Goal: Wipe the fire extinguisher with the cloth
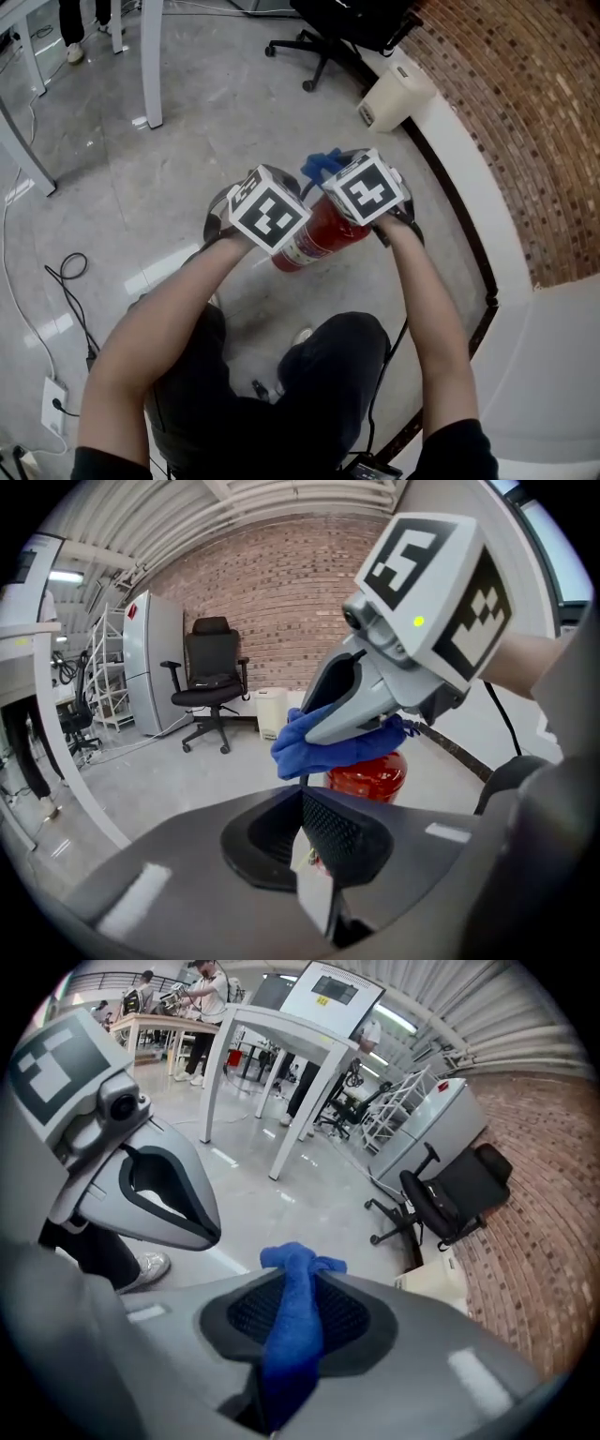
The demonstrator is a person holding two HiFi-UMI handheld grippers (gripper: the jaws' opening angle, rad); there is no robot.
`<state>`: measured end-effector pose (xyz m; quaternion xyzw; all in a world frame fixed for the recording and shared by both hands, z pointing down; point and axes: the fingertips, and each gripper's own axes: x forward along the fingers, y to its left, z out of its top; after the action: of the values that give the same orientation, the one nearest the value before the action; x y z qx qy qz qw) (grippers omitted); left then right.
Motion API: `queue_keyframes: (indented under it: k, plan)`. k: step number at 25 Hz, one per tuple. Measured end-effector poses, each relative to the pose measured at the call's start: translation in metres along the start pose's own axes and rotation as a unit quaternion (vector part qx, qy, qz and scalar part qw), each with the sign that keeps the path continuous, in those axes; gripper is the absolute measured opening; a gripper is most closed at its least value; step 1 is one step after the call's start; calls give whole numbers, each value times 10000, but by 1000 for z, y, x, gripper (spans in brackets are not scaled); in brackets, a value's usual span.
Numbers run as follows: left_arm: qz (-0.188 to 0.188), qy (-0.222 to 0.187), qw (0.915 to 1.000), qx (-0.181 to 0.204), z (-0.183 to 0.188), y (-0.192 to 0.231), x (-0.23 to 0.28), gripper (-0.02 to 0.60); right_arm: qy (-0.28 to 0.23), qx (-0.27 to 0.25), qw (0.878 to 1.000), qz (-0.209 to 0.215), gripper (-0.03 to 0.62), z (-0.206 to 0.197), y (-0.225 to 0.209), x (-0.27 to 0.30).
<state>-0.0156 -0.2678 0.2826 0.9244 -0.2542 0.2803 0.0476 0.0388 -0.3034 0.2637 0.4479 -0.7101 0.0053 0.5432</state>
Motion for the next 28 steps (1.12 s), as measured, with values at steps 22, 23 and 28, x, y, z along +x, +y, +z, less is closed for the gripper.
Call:
queue_keyframes:
  k: [22,23,28]
  plan:
    - [450,82,9976,-519,-49,72,-44,5,96,-589,9925,1064,97,59,62,63]
    - [483,72,9973,-542,-49,72,-46,5,-38,-610,9928,1026,97,65,63,57]
    - [611,-103,9967,-533,-34,65,-64,5,-709,-463,9931,814,97,84,62,13]
